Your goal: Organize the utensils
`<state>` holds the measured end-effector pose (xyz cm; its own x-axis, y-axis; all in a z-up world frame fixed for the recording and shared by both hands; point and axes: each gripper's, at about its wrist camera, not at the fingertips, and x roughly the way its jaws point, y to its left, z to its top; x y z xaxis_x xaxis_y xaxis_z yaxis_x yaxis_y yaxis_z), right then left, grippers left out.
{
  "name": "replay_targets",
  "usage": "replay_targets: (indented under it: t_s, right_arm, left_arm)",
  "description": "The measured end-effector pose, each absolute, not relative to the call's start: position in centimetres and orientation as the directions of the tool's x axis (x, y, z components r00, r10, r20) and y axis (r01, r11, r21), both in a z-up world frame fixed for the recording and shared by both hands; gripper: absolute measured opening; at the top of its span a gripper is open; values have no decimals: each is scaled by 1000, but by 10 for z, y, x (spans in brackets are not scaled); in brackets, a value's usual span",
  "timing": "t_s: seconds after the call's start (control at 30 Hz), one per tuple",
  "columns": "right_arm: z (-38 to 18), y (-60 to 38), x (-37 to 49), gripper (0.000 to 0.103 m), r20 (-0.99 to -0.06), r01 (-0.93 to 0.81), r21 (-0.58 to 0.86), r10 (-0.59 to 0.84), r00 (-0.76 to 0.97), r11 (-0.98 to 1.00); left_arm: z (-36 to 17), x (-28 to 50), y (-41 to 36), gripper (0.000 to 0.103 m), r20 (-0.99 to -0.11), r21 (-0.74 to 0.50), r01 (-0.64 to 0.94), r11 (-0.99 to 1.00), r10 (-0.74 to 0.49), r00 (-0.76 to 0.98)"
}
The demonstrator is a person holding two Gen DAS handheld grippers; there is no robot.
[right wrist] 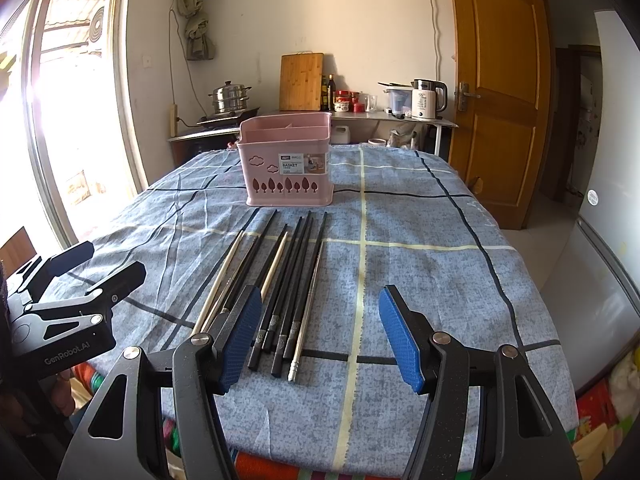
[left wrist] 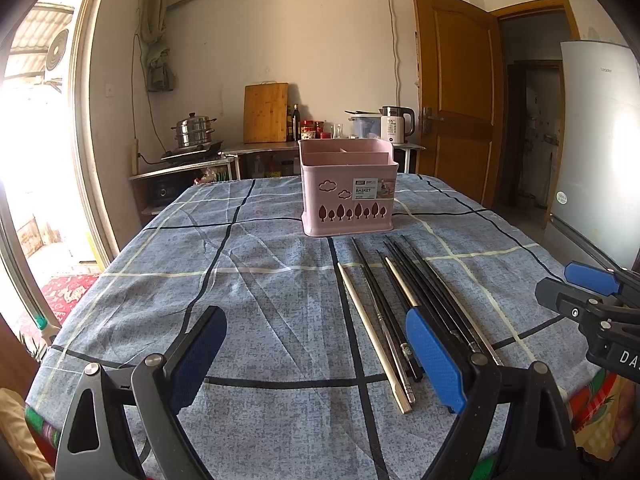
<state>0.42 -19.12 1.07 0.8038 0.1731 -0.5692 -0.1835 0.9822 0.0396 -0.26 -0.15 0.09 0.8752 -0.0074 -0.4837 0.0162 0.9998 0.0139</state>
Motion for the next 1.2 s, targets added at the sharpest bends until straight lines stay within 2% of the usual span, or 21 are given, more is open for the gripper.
replay_targets:
  t_s: [1.2]
  right_arm:
    - [10, -191, 4, 62, -572, -182, 40, 172, 802, 982]
  left_arm:
    - [3, -5, -5, 92, -488, 17, 24, 1000, -13, 873]
